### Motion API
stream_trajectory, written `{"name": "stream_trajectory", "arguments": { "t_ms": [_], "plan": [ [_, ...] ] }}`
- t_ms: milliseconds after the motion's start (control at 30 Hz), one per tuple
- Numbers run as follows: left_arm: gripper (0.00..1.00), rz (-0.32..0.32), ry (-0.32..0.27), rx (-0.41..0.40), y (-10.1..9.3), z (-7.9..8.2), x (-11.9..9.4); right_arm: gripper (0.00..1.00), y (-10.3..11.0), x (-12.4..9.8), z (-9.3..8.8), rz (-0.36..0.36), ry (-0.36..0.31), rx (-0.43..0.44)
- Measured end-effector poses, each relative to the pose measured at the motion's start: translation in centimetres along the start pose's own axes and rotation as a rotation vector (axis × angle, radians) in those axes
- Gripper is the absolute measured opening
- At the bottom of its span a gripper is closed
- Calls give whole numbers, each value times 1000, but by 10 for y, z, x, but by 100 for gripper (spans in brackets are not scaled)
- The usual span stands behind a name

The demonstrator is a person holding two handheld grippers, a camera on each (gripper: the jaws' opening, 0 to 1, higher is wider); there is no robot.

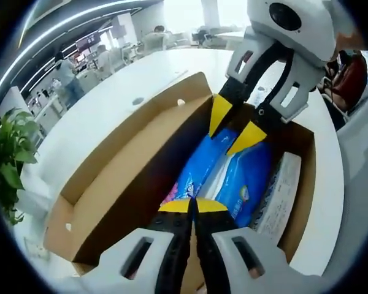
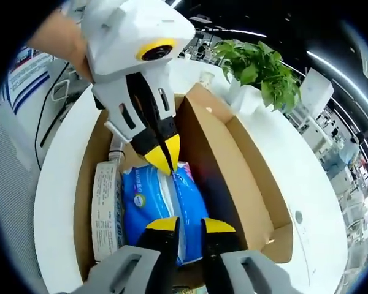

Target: Operate the shoe box by opening the lid, removing the specified soft item, and placing it in the target area until the item is outside and the box remains undamaged.

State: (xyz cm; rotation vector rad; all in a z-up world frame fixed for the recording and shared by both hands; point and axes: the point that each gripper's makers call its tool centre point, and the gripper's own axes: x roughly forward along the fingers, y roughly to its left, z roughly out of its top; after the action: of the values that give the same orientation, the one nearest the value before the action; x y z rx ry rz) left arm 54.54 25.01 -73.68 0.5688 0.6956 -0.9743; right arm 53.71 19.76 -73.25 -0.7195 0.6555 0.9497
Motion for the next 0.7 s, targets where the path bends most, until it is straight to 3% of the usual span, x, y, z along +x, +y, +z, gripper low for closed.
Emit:
{"name": "stream_trajectory", "arguments": {
  "t_ms": [133, 267, 700],
  "plan": [
    [0, 2, -2, -7, 1, -3, -2, 4, 1, 8, -8, 0, 41, -3],
    [0, -1, -3, -15, 1, -5, -3, 0, 0, 9, -7, -6, 30, 4],
    [0, 0, -17, -15, 1, 3, -5, 0, -6, -2, -5, -31, 11, 43]
  ]
}}
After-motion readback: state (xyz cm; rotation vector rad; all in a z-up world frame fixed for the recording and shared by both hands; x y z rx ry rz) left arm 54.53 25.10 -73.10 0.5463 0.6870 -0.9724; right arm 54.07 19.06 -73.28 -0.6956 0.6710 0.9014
